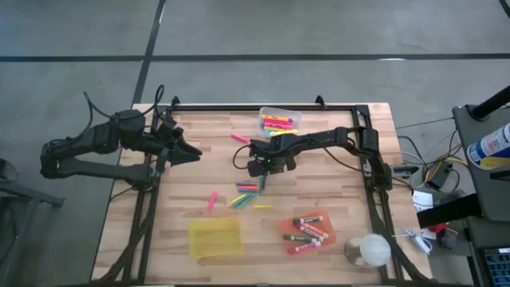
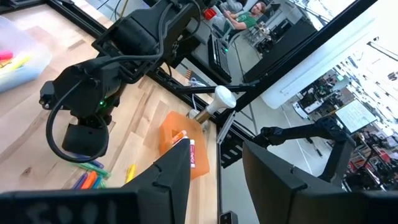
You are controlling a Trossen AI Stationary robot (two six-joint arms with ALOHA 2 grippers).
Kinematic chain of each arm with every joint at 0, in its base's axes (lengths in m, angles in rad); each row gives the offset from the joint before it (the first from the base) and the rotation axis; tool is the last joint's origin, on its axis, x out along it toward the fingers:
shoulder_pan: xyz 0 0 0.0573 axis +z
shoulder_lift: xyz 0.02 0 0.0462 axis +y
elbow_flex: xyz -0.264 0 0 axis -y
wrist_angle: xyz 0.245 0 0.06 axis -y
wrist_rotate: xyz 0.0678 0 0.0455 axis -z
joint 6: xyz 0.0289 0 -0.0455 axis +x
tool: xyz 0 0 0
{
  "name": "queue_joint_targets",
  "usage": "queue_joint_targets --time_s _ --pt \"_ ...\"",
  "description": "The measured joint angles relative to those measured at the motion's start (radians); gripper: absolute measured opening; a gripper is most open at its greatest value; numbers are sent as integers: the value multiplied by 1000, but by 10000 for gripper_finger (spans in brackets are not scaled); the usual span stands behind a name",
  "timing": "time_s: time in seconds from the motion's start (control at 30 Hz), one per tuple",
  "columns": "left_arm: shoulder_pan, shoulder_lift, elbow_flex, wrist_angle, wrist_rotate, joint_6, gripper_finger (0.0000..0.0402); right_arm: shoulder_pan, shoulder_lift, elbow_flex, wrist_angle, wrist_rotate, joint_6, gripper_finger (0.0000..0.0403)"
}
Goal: Pick & Place Markers
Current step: Put the right purple pen into the yellow bin
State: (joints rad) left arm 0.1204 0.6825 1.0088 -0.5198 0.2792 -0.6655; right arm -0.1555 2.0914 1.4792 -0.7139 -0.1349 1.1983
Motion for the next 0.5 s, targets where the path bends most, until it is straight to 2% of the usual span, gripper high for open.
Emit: queue_joint_targets --time_s 0.5 --pt "0 -21 0 -32 17 11 140 13 16 -1 -3 9 -2 99"
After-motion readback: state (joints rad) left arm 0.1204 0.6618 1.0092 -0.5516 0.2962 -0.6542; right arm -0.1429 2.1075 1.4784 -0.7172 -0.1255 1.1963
